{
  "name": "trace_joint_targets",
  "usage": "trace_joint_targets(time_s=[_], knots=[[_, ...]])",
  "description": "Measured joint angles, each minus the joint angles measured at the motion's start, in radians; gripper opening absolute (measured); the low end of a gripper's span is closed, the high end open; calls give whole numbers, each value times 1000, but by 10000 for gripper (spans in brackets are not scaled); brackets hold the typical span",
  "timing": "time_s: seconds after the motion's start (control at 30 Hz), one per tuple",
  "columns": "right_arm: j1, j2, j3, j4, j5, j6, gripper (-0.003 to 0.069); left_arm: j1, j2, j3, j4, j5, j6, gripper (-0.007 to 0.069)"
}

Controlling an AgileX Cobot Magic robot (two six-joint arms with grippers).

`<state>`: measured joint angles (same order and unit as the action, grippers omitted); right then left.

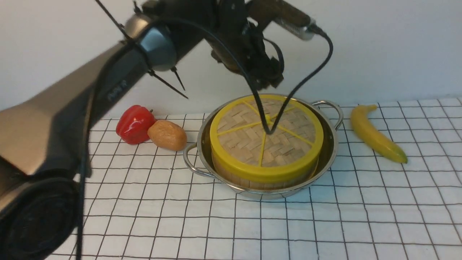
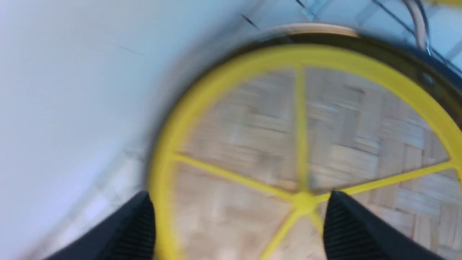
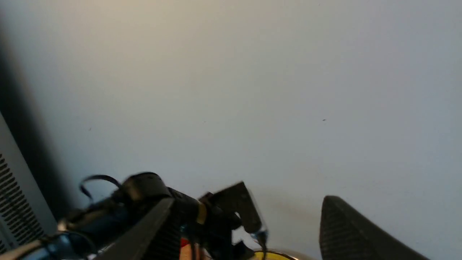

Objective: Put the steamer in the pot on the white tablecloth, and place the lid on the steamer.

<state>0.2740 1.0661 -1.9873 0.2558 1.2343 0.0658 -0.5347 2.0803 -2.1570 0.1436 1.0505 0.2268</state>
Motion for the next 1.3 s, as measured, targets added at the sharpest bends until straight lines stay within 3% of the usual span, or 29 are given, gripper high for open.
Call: trace_joint_targets(time_s=[0.1,0.2,0.23,0.3,0.33,0.4,0.43,0.47,0.5,0.63,0.7,0.87,1.0,1.1,1.3], knots=[[0,-5,24,-60,-1,-16,470,19,-111,0,30,54,-37,238],[0,-26,97,-136,-4,-23,379,40,-213,0,39,81,-45,27],[0,-28,97,-141,-5,-24,379,40,-225,0,39,81,-44,21],[0,-55,175,-189,-6,-34,288,43,-283,0,43,77,-28,-17],[0,-85,268,-228,-7,-40,191,43,-338,0,33,71,-4,-23],[0,-131,378,-256,-11,-43,94,43,-389,0,10,65,21,-23],[0,-137,392,-256,-14,-43,84,43,-395,0,3,65,23,-23],[0,-199,516,-277,-67,-44,8,43,-444,14,-27,51,44,-23],[0,-237,573,-282,-105,-44,-8,43,-468,32,-42,41,56,-23],[0,-357,783,-288,-269,-45,-13,43,-581,188,-105,-47,106,-23],[0,-457,950,-288,-387,-43,-13,43,-681,386,-144,-167,132,-23],[0,-584,1183,-285,-473,-7,-13,43,-894,864,-155,-432,124,-23],[0,-624,1267,-285,-479,17,-11,43,-1063,1225,-156,-613,40,-23],[0,-626,1277,-284,-483,24,-8,43,-1172,1379,-156,-707,-13,-22],[0,-626,1278,-256,-482,30,-4,43,-1332,1518,-157,-814,-119,-21]])
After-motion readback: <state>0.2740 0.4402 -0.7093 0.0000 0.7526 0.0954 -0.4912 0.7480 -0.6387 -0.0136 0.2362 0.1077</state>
